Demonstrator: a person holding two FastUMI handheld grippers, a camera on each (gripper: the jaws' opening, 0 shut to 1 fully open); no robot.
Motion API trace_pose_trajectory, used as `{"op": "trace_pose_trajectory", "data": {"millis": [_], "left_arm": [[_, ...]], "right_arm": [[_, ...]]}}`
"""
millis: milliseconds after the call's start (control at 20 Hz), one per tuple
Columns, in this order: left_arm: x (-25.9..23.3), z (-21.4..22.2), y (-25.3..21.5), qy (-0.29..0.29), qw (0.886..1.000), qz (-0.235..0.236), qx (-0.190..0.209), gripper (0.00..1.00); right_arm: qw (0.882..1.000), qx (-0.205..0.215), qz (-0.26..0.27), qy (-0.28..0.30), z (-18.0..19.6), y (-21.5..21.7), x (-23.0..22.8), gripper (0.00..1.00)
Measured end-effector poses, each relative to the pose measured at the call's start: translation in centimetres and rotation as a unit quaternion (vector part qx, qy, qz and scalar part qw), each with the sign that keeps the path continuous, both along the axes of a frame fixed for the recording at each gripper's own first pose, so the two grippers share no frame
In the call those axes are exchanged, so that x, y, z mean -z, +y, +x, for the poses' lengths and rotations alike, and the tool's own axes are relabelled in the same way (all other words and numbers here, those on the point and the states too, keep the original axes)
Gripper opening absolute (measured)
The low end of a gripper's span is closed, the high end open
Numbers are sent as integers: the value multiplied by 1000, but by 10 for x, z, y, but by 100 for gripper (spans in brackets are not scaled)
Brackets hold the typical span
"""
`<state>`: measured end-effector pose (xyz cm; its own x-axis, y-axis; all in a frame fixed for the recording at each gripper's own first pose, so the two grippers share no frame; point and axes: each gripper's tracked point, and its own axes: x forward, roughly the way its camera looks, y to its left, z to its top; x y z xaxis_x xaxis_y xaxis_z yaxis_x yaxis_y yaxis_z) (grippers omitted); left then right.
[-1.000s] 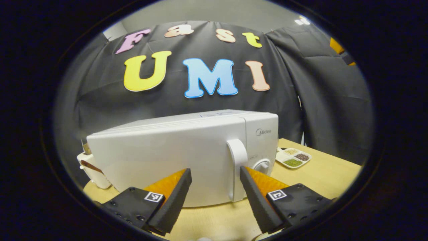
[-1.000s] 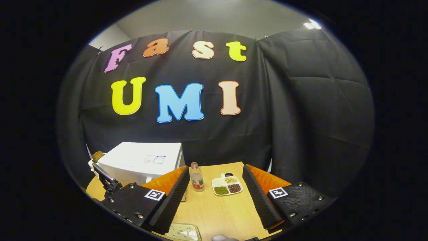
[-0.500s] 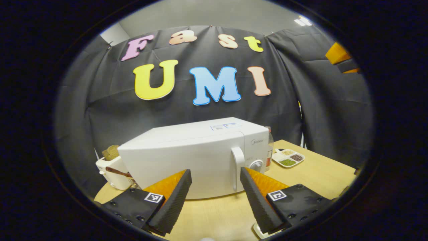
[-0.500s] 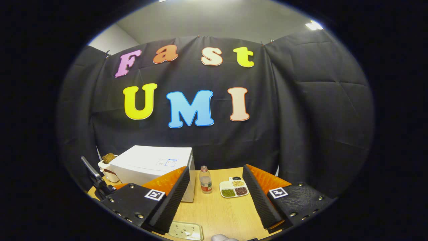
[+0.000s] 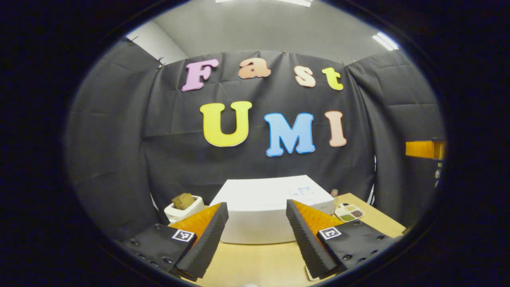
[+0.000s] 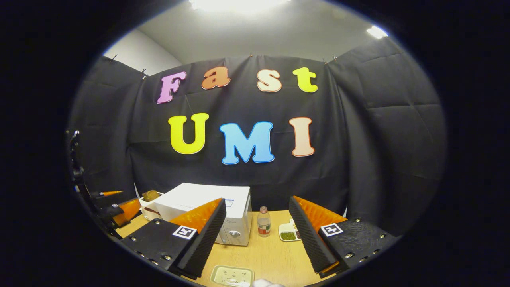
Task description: Open the microwave oven with the left hand, put the food in, and close the microwave oven.
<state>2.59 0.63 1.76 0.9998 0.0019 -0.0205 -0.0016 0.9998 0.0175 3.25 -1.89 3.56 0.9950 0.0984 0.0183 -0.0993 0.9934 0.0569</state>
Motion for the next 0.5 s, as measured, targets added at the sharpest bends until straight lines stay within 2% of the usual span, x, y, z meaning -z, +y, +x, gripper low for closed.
{"op": "trace_pose_trajectory", "data": {"millis": [50,100,200,250,450,500], "left_arm": [[-14,-8,8,-7,1000,4,-5,95],[-27,-15,16,-15,1000,8,-9,97],[-44,-28,25,-26,999,12,-15,95],[-49,-33,27,-28,999,11,-15,99],[-61,-46,37,-31,999,-7,-18,98],[-64,-48,39,-31,999,-4,-17,100]], "right_arm": [[1000,3,-4,-4,-1,1,-2,97],[1000,4,-4,-8,-4,2,-4,97],[1000,3,1,-13,-10,8,-9,97],[1000,7,3,-15,-11,9,-11,97],[1000,16,-4,-19,-19,11,-17,97],[1000,17,-3,-19,-21,12,-19,97]]}}
